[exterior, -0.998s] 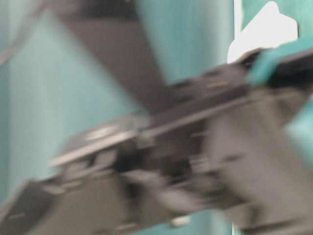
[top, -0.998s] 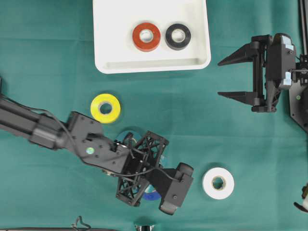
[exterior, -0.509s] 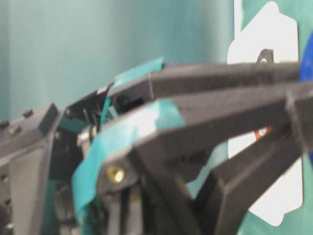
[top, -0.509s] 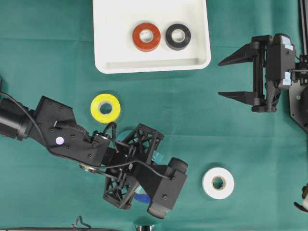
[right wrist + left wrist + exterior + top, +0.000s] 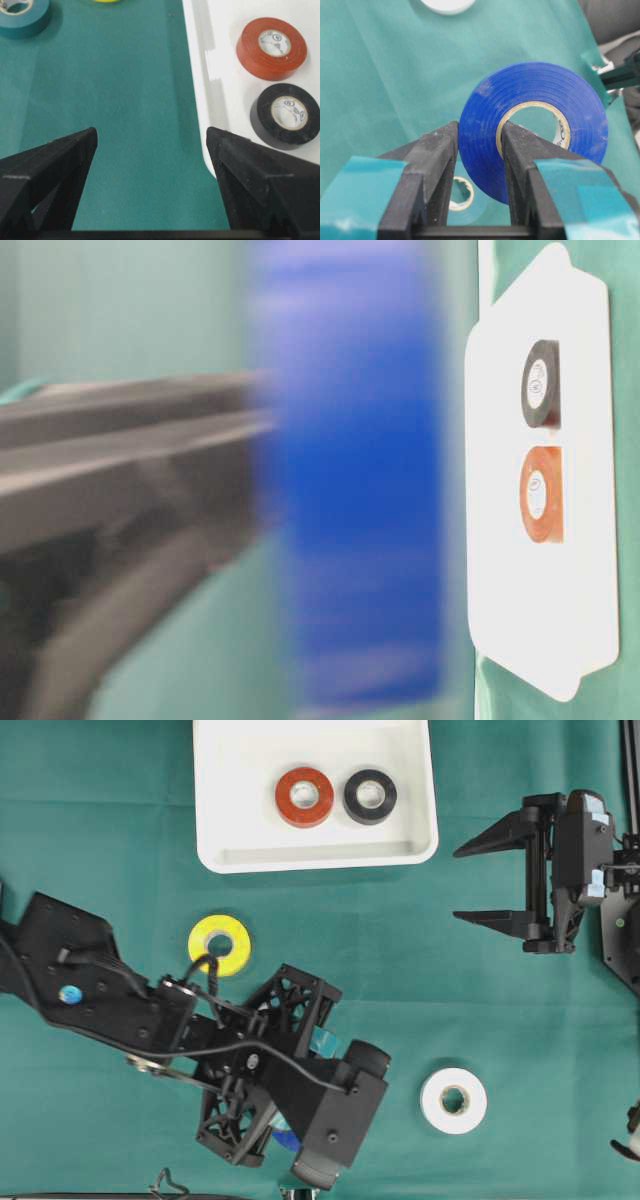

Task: Pick up the tape from a random location and place it into the white case.
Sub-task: 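Lift the blue roll with the left gripper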

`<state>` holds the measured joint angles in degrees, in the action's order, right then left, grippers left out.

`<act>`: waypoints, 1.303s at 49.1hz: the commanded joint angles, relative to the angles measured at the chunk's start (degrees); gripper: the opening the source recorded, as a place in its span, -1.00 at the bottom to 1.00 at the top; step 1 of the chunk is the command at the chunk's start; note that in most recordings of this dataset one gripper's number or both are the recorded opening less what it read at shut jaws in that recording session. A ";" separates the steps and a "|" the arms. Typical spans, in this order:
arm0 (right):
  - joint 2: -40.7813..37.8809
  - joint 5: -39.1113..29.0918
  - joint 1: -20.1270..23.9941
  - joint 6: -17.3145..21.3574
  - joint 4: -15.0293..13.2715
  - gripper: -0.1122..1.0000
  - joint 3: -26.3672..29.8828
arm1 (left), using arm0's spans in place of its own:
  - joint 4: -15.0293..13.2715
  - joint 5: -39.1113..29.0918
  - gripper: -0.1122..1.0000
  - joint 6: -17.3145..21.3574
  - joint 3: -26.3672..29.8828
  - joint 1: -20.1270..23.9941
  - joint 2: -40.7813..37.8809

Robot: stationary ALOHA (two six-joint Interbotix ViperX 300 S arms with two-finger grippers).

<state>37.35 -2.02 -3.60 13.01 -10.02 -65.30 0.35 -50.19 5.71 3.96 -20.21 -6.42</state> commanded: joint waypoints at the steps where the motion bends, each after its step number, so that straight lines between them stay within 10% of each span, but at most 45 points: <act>1: -0.09 0.26 -0.18 0.09 -0.09 0.75 1.41 | 0.18 -0.44 -0.41 0.09 2.37 -0.44 2.99; 64: -0.09 0.26 -0.18 0.18 -0.09 0.75 1.32 | 0.18 -1.49 -0.40 0.00 3.25 -0.97 4.04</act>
<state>37.35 -2.02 -3.69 13.10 -10.02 -65.30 0.35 -51.86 5.71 5.63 -21.01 -4.66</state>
